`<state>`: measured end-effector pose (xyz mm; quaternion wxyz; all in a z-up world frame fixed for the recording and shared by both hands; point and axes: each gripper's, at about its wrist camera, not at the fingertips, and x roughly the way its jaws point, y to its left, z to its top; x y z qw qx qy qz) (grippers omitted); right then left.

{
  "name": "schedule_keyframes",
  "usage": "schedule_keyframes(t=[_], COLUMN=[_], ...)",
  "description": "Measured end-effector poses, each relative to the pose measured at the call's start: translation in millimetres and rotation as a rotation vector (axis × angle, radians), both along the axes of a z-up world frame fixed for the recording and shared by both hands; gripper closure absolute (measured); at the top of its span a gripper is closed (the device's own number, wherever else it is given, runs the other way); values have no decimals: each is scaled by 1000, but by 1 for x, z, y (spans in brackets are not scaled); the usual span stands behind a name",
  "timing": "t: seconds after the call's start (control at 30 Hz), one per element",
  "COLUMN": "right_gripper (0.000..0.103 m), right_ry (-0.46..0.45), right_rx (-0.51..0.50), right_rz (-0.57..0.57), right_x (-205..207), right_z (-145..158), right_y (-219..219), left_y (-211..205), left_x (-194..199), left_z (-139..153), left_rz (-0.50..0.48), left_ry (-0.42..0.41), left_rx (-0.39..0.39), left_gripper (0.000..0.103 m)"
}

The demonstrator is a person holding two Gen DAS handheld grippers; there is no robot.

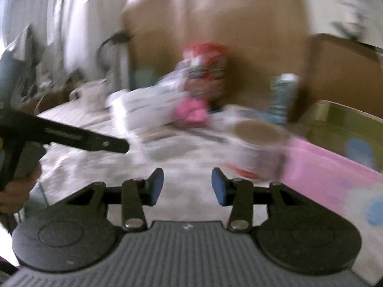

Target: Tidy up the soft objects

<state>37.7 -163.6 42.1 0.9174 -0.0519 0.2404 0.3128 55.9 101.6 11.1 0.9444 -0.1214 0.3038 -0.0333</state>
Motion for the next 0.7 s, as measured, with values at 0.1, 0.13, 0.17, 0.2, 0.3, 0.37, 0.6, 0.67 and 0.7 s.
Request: schedule_keyframes(t=[0.1,0.13,0.17,0.2,0.3,0.37,0.6,0.67,0.7], right_gripper=[31,26,19,17,15,29,42,42,42], right_ry=[-7,-18,-29,-32,25,90,36,6,4], right_rx=[-36,-57,-85,-106,-179,-147,-182,-210,-210], right_rz=[40,46,51,57,73,65,99,91,81], right_x=[25,35,46,53,85,96,25,-3,-13], right_z=[0,0,-2,-5,-16,-20,-14,-16,-18], right_y=[40,51,64,72,93,90,58,42,34], left_y=[22,26,27,26,21,19,18,6,-1], left_x=[-2,-2,-2,-3,0,-4,-8,-8,-9], left_z=[-5,-5,-5,-4,-3,-3,-5,-3,-3], left_rz=[22,26,22,18,8,1,-1,5,-5], left_ry=[-24,-25,-26,-26,-26,-29,-26,-15,-11], left_rx=[-146,-162,-165,-157,-129,-131,-117,-53,-33], left_gripper=[30,30,30,30,30,30,30,30,30])
